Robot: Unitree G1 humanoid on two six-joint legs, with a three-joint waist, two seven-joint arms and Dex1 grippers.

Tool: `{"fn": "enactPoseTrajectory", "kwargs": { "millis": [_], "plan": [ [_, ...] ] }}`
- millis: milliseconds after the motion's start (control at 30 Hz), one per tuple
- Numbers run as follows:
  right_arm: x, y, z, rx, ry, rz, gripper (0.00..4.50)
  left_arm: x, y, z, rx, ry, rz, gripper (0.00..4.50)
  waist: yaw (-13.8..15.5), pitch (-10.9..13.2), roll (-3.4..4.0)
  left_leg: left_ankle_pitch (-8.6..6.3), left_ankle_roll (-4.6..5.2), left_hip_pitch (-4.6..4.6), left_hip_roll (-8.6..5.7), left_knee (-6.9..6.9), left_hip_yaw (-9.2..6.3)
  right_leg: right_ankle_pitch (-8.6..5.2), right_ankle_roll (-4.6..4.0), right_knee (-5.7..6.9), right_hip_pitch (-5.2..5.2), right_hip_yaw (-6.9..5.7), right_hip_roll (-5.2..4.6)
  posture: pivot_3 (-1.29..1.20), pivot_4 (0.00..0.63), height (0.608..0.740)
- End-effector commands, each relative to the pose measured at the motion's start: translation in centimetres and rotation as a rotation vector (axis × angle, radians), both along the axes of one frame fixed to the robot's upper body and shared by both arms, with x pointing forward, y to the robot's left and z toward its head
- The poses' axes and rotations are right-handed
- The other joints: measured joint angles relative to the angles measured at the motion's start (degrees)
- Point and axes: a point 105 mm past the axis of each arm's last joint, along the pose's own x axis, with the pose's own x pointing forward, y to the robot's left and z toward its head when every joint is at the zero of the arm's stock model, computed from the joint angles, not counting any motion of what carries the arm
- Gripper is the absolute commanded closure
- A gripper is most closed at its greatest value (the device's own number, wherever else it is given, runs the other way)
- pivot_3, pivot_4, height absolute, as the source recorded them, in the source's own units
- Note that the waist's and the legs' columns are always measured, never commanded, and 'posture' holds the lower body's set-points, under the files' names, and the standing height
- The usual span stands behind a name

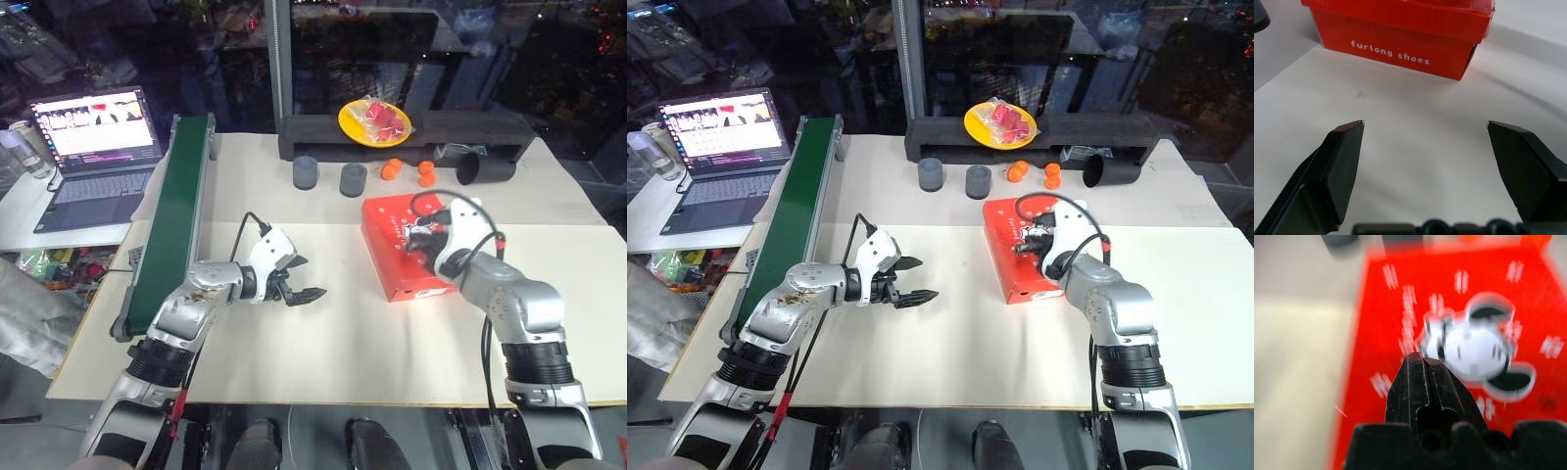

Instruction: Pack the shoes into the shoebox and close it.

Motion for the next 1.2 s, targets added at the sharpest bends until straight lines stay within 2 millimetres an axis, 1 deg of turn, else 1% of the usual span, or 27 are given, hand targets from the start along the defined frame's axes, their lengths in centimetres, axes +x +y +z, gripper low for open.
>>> {"fn": "enactPoseTrajectory", "kwargs": {
  "millis": [33,67,133,233,300,400,433,467,500,600,633,667,700,800,833,900,1000,1200],
  "plan": [
    [0.0,-0.2,-0.3,-0.086,0.036,0.027,4.41,-0.1,0.0,1.4,-0.008,-0.074,-0.010,0.18,0.0,0.0,-0.04,0.00,0.00,0.01,0.01,0.03,-0.01,0.00,0.00,0.00,0.04,-0.01,0.00,0.00,0.150,0.740],
    [0.0,-0.2,-0.3,-0.085,0.040,0.027,4.41,-0.1,0.0,1.4,-0.008,-0.075,-0.007,0.18,0.0,0.0,-0.08,0.00,0.00,0.01,0.01,0.06,-0.02,0.00,0.01,0.01,0.06,-0.03,0.00,0.00,0.150,0.740],
    [0.0,-0.6,0.3,-0.076,0.022,0.018,4.41,-0.1,0.2,1.4,-0.012,-0.077,0.006,0.18,0.0,0.0,-0.08,0.00,0.00,0.02,0.01,0.10,-0.03,0.00,0.01,0.02,0.09,-0.05,0.00,0.00,0.150,0.740],
    [0.0,-1.6,2.2,-0.042,-0.037,-0.011,4.41,-0.2,0.6,1.6,-0.039,-0.087,0.031,0.18,0.1,0.0,-0.09,0.00,0.00,0.02,0.01,0.10,-0.04,0.01,0.01,0.02,0.08,-0.05,0.00,0.00,0.150,0.740],
    [-0.1,-2.3,3.8,-0.042,-0.098,-0.026,4.41,-0.2,0.8,1.7,-0.057,-0.091,0.054,0.18,0.1,0.0,-0.09,0.00,0.00,0.00,0.01,0.10,-0.03,0.01,0.01,0.02,0.06,-0.04,0.00,0.00,0.150,0.740],
    [-0.7,-4.2,8.3,-0.006,-0.272,-0.090,4.41,0.5,1.5,2.3,-0.105,-0.137,0.148,0.18,0.3,0.0,-0.10,0.00,0.00,-0.02,0.00,0.12,-0.04,0.01,0.01,0.05,0.05,-0.05,-0.01,0.00,0.150,0.740],
    [-1.0,-4.9,9.2,-0.020,-0.312,-0.118,4.41,0.8,1.7,2.6,-0.129,-0.147,0.185,0.18,0.3,0.0,-0.10,0.00,0.00,-0.02,0.00,0.12,-0.04,0.01,0.01,0.05,0.05,-0.05,-0.01,0.00,0.150,0.740],
    [-1.4,-6.1,9.7,-0.059,-0.333,-0.177,4.41,1.1,2.0,2.9,-0.154,-0.163,0.225,0.18,0.5,0.0,-0.10,0.00,0.00,-0.03,0.00,0.13,-0.05,0.01,0.01,0.04,0.06,-0.05,-0.02,0.00,0.150,0.740],
    [-1.7,-7.3,9.7,-0.117,-0.333,-0.235,4.41,1.4,2.3,3.1,-0.172,-0.180,0.268,0.18,0.6,0.0,-0.10,0.00,0.00,-0.03,0.00,0.14,-0.05,0.01,0.01,0.04,0.06,-0.05,-0.02,0.00,0.150,0.740],
    [-2.8,-10.3,8.4,-0.418,-0.260,-0.358,4.41,2.5,3.4,3.3,-0.173,-0.243,0.415,0.18,1.4,-0.1,-0.16,0.00,0.00,-0.03,0.00,0.15,-0.05,0.01,0.01,0.03,0.08,-0.08,-0.04,0.00,0.150,0.740],
    [-3.4,-11.6,7.7,-0.522,-0.214,-0.414,4.41,3.0,3.9,3.4,-0.197,-0.252,0.494,0.18,1.5,-0.1,-0.17,0.00,0.00,-0.02,-0.01,0.15,-0.05,0.01,0.01,0.03,0.09,-0.09,-0.03,0.00,0.150,0.740],
    [-3.9,-12.8,7.1,-0.602,-0.184,-0.470,4.41,3.3,4.3,3.5,-0.221,-0.250,0.563,0.18,1.5,-0.1,-0.16,0.00,0.00,-0.02,-0.01,0.16,-0.04,0.01,0.01,0.03,0.09,-0.08,-0.04,0.00,0.150,0.740],
    [-4.3,-13.5,6.7,-0.643,-0.168,-0.511,4.41,3.5,4.7,3.5,-0.237,-0.246,0.624,0.18,1.6,-0.1,-0.17,0.00,0.00,-0.01,-0.02,0.18,-0.01,0.01,0.01,0.05,0.08,-0.04,-0.04,0.00,0.150,0.740],
    [-5.2,-14.4,4.9,-0.634,-0.106,-0.591,4.41,3.6,5.1,2.9,-0.257,-0.226,0.736,0.18,1.3,-0.1,-0.18,0.00,0.00,-0.01,-0.05,0.29,0.00,0.03,0.04,0.09,0.09,0.01,-0.05,0.00,0.150,0.740],
    [-5.5,-15.0,4.5,-0.657,-0.098,-0.636,4.41,3.6,5.1,2.5,-0.256,-0.220,0.765,0.18,1.1,-0.1,-0.18,0.00,0.00,0.00,-0.04,0.30,0.01,0.05,0.05,0.09,0.11,0.03,-0.04,0.00,0.150,0.740],
    [-6.1,-16.0,4.2,-0.688,-0.094,-0.700,4.41,3.5,5.1,2.0,-0.250,-0.212,0.812,0.18,1.2,-0.1,-0.18,0.00,0.00,0.02,-0.04,0.31,0.01,0.05,0.06,0.12,0.11,0.05,-0.04,0.00,0.150,0.740],
    [-6.8,-17.2,4.2,-0.688,-0.103,-0.783,4.41,3.6,5.5,1.2,-0.270,-0.174,0.884,0.18,1.4,-0.1,-0.18,0.00,0.00,0.01,-0.06,0.35,0.01,0.06,0.07,0.13,0.11,0.06,-0.04,0.00,0.150,0.740],
    [-7.8,-18.2,3.9,-0.702,-0.101,-0.856,4.41,3.7,5.8,0.9,-0.267,-0.174,0.904,0.18,1.5,-0.1,-0.18,0.00,-0.01,0.02,-0.08,0.39,0.01,0.07,0.09,0.11,0.15,0.04,-0.04,0.00,0.150,0.740]
  ]
}}
